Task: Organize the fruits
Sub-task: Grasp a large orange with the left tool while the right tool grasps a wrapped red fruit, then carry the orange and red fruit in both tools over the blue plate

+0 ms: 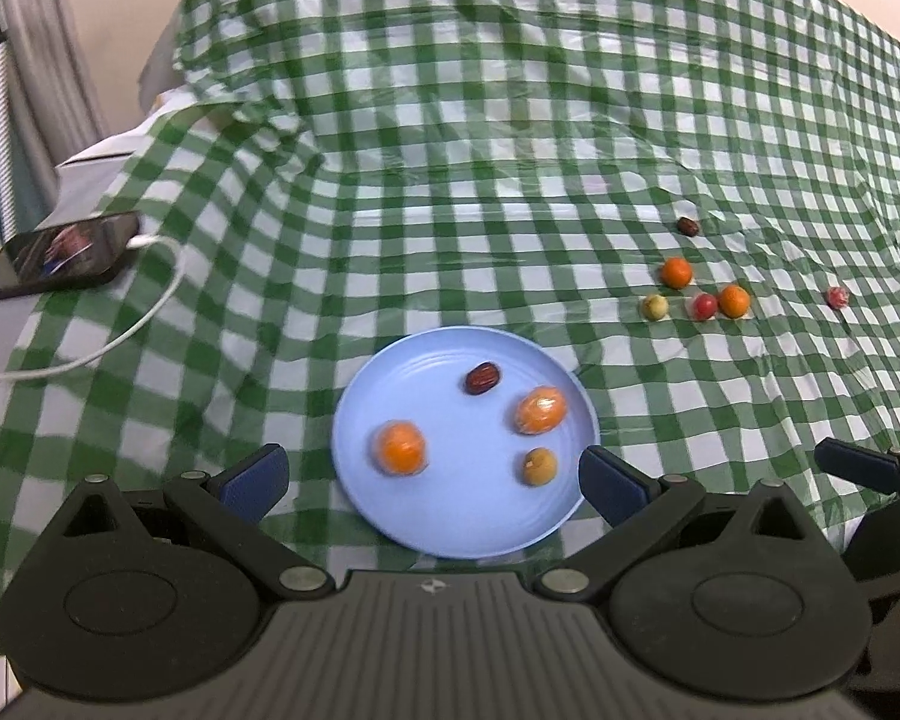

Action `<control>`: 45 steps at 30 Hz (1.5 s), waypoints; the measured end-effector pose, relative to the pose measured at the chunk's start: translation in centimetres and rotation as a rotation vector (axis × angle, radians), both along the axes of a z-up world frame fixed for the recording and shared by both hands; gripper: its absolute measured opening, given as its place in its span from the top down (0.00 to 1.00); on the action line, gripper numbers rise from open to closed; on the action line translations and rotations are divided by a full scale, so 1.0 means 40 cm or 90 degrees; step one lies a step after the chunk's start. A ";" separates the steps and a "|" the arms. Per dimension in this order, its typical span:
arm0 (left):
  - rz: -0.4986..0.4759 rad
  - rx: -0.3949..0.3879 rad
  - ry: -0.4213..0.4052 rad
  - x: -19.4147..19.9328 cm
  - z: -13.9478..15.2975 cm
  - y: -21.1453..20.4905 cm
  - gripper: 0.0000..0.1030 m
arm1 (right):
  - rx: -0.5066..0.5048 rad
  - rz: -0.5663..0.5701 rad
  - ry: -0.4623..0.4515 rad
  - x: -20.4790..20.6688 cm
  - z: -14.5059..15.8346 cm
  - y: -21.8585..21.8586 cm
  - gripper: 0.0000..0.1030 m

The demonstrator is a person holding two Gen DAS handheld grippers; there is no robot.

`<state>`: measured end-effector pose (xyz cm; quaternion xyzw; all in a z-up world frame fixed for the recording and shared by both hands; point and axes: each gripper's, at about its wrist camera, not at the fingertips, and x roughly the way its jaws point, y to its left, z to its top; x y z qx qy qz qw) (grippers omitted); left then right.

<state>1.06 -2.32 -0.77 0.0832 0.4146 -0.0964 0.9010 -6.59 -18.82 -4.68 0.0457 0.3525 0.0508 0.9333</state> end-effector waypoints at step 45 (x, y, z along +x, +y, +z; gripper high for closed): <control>-0.215 0.010 0.152 0.679 -0.370 -0.752 0.64 | -0.068 -0.426 0.028 0.455 -0.410 -0.887 0.69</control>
